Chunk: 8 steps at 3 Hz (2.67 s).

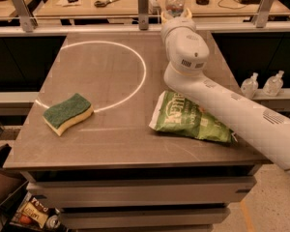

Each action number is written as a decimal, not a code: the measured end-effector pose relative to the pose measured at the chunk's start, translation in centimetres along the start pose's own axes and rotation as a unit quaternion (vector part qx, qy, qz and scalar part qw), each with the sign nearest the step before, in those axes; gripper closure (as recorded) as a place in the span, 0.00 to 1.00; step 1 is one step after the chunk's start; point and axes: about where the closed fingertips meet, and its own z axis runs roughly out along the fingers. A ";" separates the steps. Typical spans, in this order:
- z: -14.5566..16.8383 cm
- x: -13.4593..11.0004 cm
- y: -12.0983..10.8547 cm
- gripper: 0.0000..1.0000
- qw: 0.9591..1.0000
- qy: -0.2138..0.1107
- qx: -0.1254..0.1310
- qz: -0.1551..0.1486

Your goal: Place water bottle upright

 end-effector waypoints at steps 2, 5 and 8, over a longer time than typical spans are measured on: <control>-0.6 0.9 -0.4 1.00 1.000 -0.006 0.011 -0.027; -1.9 1.7 -0.4 1.00 1.000 0.018 0.009 -0.023; -3.4 2.6 0.8 1.00 0.999 0.038 0.015 0.009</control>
Offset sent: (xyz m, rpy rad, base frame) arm -0.0048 -0.0019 -0.0091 0.0439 -0.0171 -0.0166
